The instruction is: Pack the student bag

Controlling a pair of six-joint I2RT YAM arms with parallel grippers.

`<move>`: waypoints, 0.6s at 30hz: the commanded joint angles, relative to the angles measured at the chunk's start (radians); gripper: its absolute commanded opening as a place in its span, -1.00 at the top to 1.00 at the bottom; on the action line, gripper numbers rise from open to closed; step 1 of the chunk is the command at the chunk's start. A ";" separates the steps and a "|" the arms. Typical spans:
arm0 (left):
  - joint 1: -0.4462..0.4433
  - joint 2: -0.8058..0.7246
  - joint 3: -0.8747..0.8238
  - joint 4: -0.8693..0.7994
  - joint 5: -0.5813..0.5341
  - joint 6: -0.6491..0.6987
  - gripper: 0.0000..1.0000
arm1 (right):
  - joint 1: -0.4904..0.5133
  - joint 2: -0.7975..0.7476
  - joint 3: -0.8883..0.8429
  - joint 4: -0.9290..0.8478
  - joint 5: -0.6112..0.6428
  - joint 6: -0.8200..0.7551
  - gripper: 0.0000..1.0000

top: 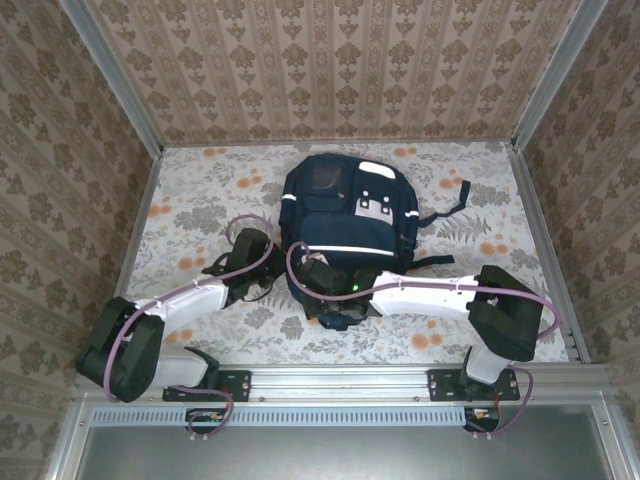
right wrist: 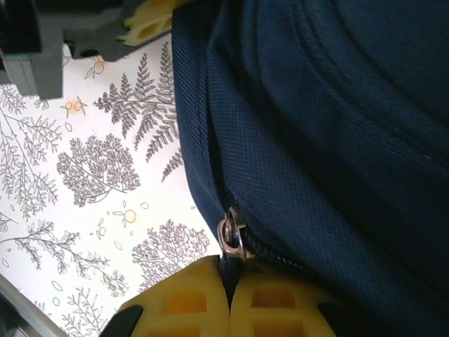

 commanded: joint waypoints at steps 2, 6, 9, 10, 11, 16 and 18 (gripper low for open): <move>0.079 -0.023 0.044 -0.043 -0.187 0.053 1.00 | 0.007 -0.066 -0.087 -0.273 0.094 0.010 1.00; 0.117 -0.024 0.050 -0.057 -0.192 0.068 1.00 | 0.008 -0.129 -0.129 -0.310 0.126 0.031 1.00; 0.120 -0.022 0.050 -0.059 -0.198 0.068 1.00 | 0.008 -0.182 -0.160 -0.314 0.134 0.048 1.00; 0.120 -0.022 0.050 -0.059 -0.199 0.068 1.00 | 0.007 -0.197 -0.171 -0.313 0.132 0.053 1.00; 0.120 -0.022 0.050 -0.061 -0.199 0.068 1.00 | 0.008 -0.209 -0.179 -0.311 0.129 0.058 1.00; 0.124 -0.035 0.060 -0.082 -0.211 0.071 1.00 | 0.007 -0.249 -0.208 -0.335 0.139 0.080 1.00; 0.128 -0.046 0.068 -0.093 -0.218 0.079 1.00 | 0.008 -0.285 -0.222 -0.347 0.149 0.090 1.00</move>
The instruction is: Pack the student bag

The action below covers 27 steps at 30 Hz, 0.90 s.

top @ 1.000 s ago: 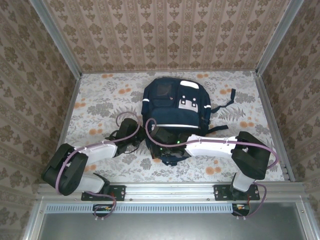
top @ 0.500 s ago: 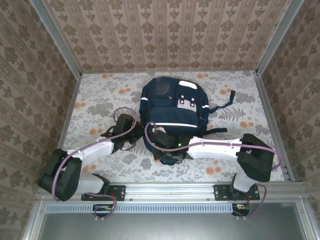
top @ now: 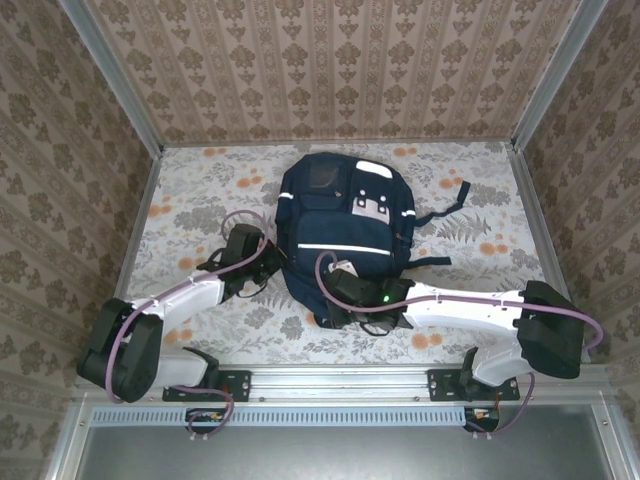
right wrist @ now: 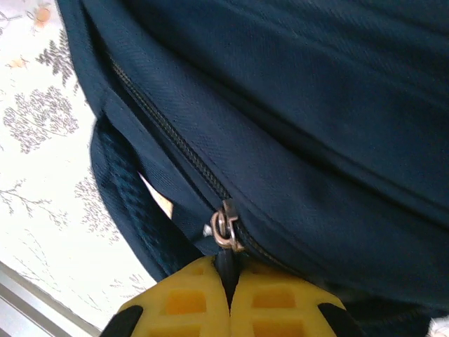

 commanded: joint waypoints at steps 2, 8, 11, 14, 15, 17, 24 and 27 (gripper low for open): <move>0.073 -0.053 0.051 -0.060 -0.264 0.046 1.00 | -0.010 -0.077 -0.068 -0.246 0.105 0.060 1.00; 0.100 -0.041 0.088 -0.085 -0.267 0.063 1.00 | -0.071 -0.138 -0.146 -0.258 0.133 0.099 1.00; 0.120 0.033 0.170 -0.092 -0.196 0.127 1.00 | -0.095 -0.154 -0.162 -0.229 0.116 0.090 1.00; 0.119 0.167 0.305 -0.103 0.024 0.182 0.49 | -0.095 -0.146 -0.143 -0.143 0.045 0.056 1.00; 0.106 0.198 0.337 -0.129 0.065 0.185 0.31 | -0.095 -0.137 -0.128 -0.101 0.028 0.049 1.00; 0.064 0.212 0.371 -0.184 0.082 0.187 0.01 | -0.095 -0.108 -0.087 -0.041 -0.004 0.038 1.00; 0.034 0.002 0.186 -0.276 0.068 0.058 -0.27 | -0.120 0.019 0.060 0.117 -0.130 0.052 1.00; 0.005 -0.116 0.115 -0.306 0.068 0.014 -0.28 | -0.131 0.075 0.099 0.172 -0.190 0.077 1.00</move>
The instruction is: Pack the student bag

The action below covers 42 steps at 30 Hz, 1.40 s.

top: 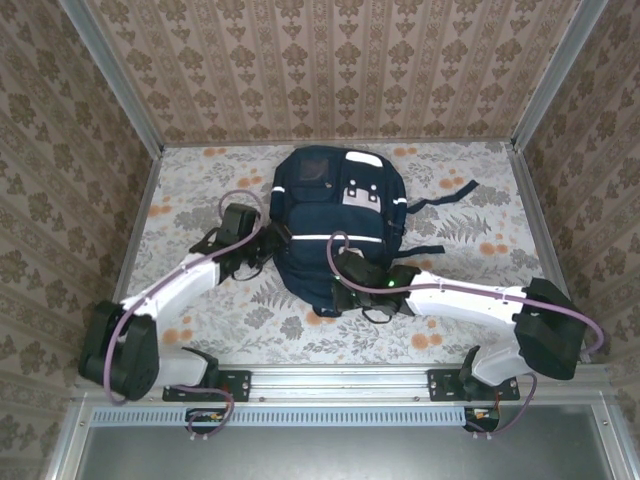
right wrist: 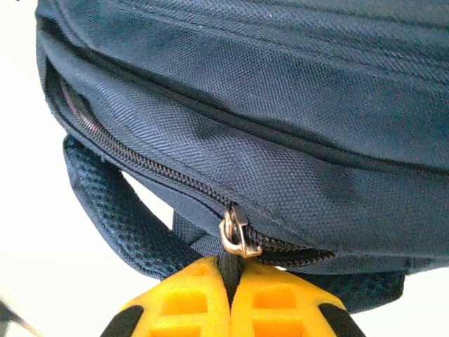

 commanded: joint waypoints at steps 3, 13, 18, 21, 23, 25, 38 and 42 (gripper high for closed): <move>-0.047 -0.182 -0.085 -0.124 -0.017 -0.094 -0.30 | -0.011 0.092 0.097 0.149 -0.127 0.045 1.00; -0.045 -0.260 -0.168 -0.140 0.007 -0.175 -0.42 | 0.017 0.235 0.207 0.233 -0.200 0.092 1.00; -0.049 -0.160 -0.165 -0.043 0.015 -0.188 -0.39 | 0.041 0.287 0.237 0.234 -0.202 0.091 1.00; -0.052 -0.090 -0.145 -0.010 0.004 -0.175 -0.38 | 0.048 0.303 0.237 0.249 -0.206 0.094 1.00; -0.052 -0.046 -0.134 0.010 -0.005 -0.169 -0.34 | 0.053 0.317 0.238 0.252 -0.207 0.095 1.00; -0.052 -0.015 -0.125 0.020 -0.020 -0.153 -0.21 | 0.055 0.329 0.239 0.250 -0.206 0.087 1.00; 0.025 -0.089 -0.166 -0.065 -0.146 -0.099 1.00 | 0.086 0.307 0.200 0.002 0.022 -0.048 1.00; 0.051 -0.110 -0.164 -0.078 -0.149 -0.092 1.00 | 0.111 0.294 0.168 -0.058 0.108 -0.064 1.00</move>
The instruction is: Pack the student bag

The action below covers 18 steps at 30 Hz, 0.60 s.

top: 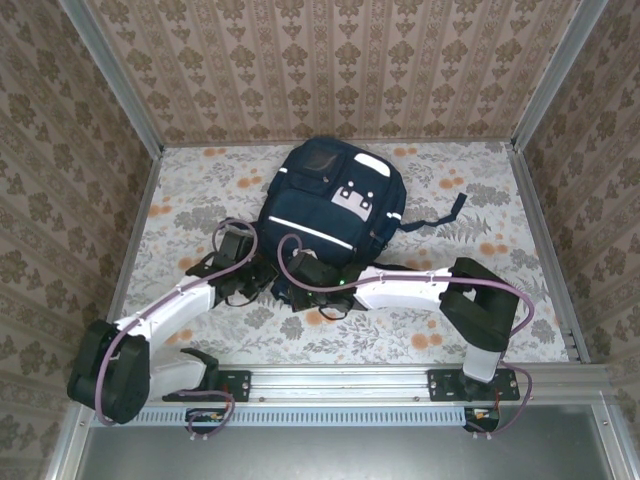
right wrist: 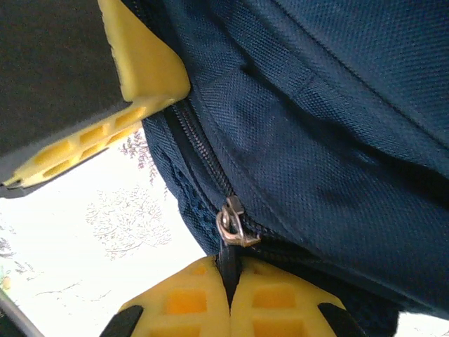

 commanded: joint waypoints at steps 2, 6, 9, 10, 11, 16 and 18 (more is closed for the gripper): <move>0.068 -0.043 -0.010 -0.033 -0.148 0.035 1.00 | 0.025 -0.054 -0.065 -0.243 0.143 -0.032 1.00; 0.092 -0.078 -0.014 -0.052 -0.146 0.045 1.00 | 0.024 -0.111 -0.132 -0.250 0.199 -0.024 1.00; 0.111 -0.104 -0.015 -0.070 -0.143 0.054 1.00 | 0.022 -0.145 -0.165 -0.260 0.229 -0.030 1.00; 0.116 -0.114 -0.018 -0.070 -0.142 0.057 1.00 | 0.022 -0.152 -0.172 -0.264 0.239 -0.031 1.00; 0.120 -0.119 -0.018 -0.076 -0.140 0.062 1.00 | 0.022 -0.160 -0.179 -0.264 0.245 -0.034 1.00; 0.134 -0.144 -0.018 -0.097 -0.136 0.080 1.00 | 0.017 -0.217 -0.234 -0.225 0.274 -0.046 1.00; 0.134 -0.146 -0.019 -0.095 -0.124 0.089 1.00 | 0.005 -0.241 -0.260 -0.199 0.266 -0.047 1.00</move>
